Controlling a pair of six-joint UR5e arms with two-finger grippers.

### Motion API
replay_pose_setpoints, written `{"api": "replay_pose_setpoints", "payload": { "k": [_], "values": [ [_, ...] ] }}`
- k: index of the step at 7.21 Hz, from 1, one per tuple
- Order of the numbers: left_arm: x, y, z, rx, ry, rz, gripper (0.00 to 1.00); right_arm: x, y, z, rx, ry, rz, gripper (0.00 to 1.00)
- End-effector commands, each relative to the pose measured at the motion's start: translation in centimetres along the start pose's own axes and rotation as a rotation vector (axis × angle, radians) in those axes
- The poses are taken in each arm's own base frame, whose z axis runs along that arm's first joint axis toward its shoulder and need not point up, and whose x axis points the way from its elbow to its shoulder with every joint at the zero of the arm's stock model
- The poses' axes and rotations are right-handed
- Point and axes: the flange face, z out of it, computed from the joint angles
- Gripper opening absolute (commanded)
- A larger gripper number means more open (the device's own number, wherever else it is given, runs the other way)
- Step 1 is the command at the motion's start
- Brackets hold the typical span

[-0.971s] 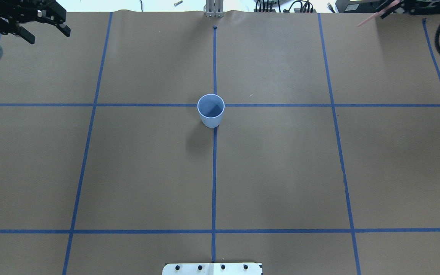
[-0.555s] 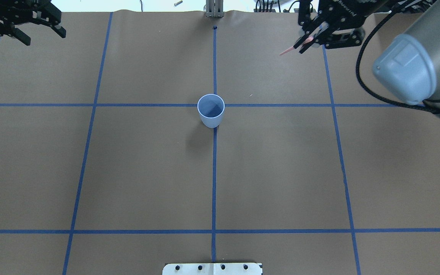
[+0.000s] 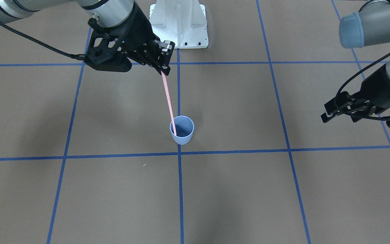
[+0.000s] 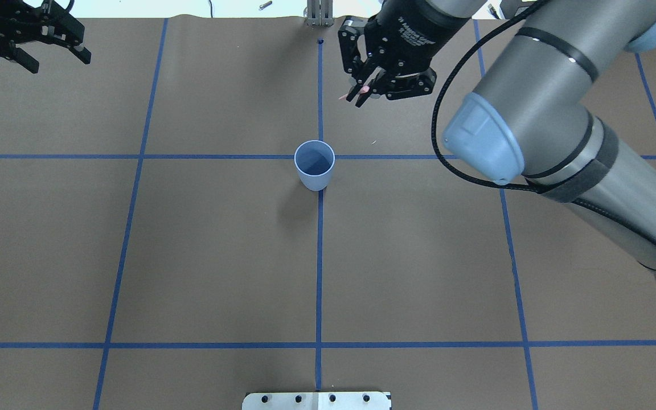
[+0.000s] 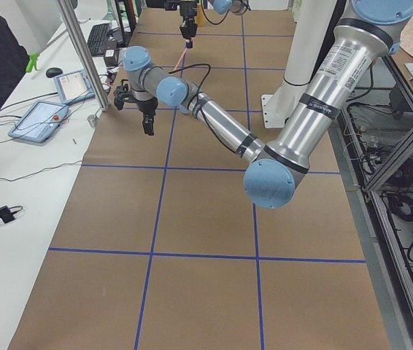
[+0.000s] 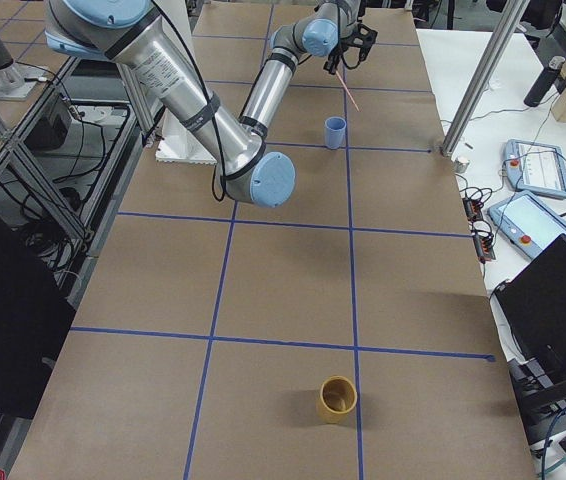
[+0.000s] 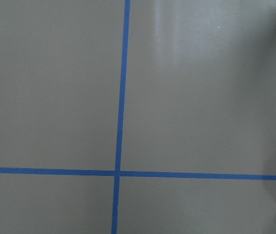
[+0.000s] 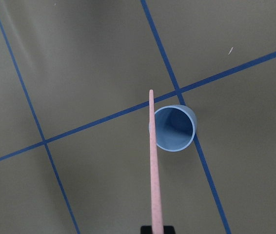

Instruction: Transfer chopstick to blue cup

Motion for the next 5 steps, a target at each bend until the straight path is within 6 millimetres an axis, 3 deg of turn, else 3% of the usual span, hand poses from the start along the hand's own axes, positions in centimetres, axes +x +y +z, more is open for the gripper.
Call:
{"api": "replay_pose_setpoints", "payload": {
  "k": [1, 2, 3, 5],
  "values": [
    [-0.7, -0.4, 0.6, -0.008, -0.009, 0.006, 0.98, -1.2, 0.9, 1.8, -0.022, 0.01, 0.002, 0.0],
    [-0.9, -0.5, 0.8, -0.011, -0.012, 0.007, 0.98, -1.0, 1.8, 3.9, -0.05, 0.036, 0.028, 0.0],
    [-0.9, -0.6, 0.6, -0.008, -0.011, 0.006, 0.98, -0.9, 1.3, 5.4, -0.056, 0.06, 0.076, 0.0],
    [-1.1, -0.7, 0.6, -0.007, -0.012, 0.002, 0.98, -0.6, 1.2, 6.4, -0.068, 0.077, 0.094, 0.0]
  ]
}}
